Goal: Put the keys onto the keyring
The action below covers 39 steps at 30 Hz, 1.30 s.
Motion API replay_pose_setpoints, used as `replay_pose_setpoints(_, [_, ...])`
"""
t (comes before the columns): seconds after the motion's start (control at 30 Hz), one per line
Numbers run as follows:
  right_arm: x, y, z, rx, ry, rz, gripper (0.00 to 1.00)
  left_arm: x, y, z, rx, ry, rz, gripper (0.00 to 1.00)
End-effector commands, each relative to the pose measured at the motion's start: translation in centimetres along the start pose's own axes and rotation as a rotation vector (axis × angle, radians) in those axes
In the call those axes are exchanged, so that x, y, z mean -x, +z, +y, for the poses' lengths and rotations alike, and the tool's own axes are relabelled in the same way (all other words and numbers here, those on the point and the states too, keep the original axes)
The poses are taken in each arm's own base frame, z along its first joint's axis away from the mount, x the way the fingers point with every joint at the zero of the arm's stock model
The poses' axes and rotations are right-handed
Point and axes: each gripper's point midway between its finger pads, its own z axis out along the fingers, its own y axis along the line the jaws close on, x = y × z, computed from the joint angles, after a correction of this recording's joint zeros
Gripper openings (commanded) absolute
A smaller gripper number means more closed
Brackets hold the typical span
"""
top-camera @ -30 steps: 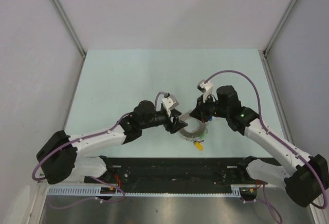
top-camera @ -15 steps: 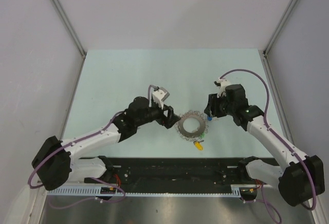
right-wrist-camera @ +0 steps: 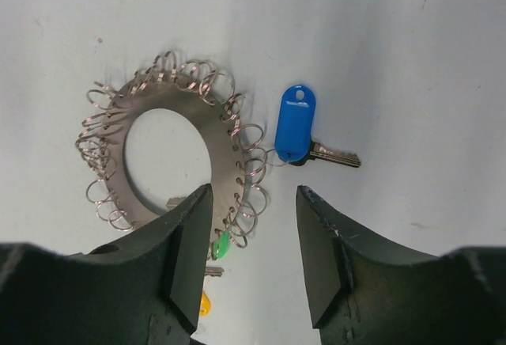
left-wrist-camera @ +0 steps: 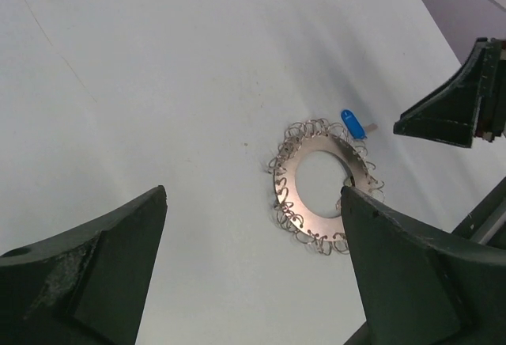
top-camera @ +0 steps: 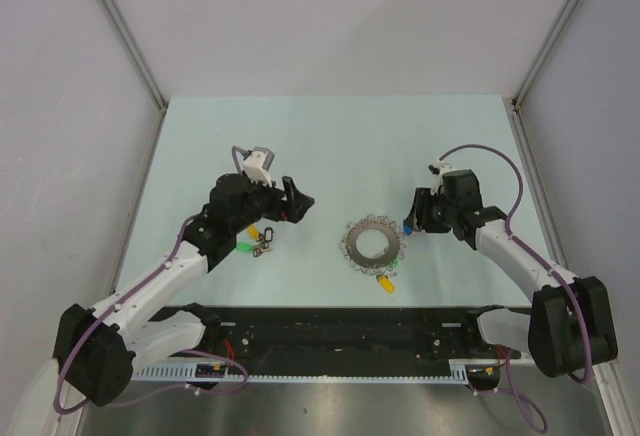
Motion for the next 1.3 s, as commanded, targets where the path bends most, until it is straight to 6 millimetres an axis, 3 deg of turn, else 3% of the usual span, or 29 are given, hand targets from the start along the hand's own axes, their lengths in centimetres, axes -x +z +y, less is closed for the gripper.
replay_pose_setpoints(0.0, [0.3, 1.6, -0.7, -0.021, -0.007, -0.010, 0.50, -0.2, -0.1, -0.9, -0.051, 0.024, 0.032, 0.95])
replay_pose_setpoints(0.17, [0.3, 2.7, -0.9, -0.004, 0.017, 0.007, 0.46, -1.6, 1.2, -2.3, -0.103, 0.071, 0.100, 0.95])
replay_pose_setpoints(0.3, [-2.0, 4.0, 0.2, 0.053, 0.074, 0.106, 0.44, -2.8, 1.7, -3.1, -0.116, 0.097, 0.155, 0.96])
replay_pose_setpoints(0.6, [-7.0, 5.6, 5.9, 0.137, 0.039, 0.221, 0.50, -3.6, 1.8, -3.3, -0.126, 0.110, 0.178, 0.96])
replay_pose_setpoints(0.63, [-7.5, 5.8, 7.8, 0.178, 0.024, 0.222, 0.50, -3.6, 1.7, -3.3, -0.128, 0.111, 0.179, 0.96])
replay_pose_setpoints(0.77, [-8.0, 5.5, 11.8, 0.287, -0.001, 0.224, 0.50, -3.7, 1.7, -3.5, -0.140, 0.126, 0.180, 0.96])
replay_pose_setpoints(0.8, [-7.4, 5.4, 12.6, 0.305, -0.013, 0.210, 0.51, -3.9, 1.7, -3.6, -0.145, 0.129, 0.188, 0.96])
replay_pose_setpoints(0.9, [-6.5, 4.2, 13.3, 0.310, -0.068, 0.196, 0.53, -4.1, 1.6, -4.0, -0.159, 0.144, 0.198, 0.96])
replay_pose_setpoints(1.1, [-3.9, 1.4, 10.0, 0.196, -0.282, 0.138, 0.53, -4.4, 1.3, -4.3, -0.160, 0.191, 0.236, 0.96])
replay_pose_setpoints(1.27, [-3.8, 1.9, 7.1, 0.095, -0.556, 0.203, 0.49, -3.7, 0.7, -4.3, -0.149, 0.224, 0.242, 0.96])
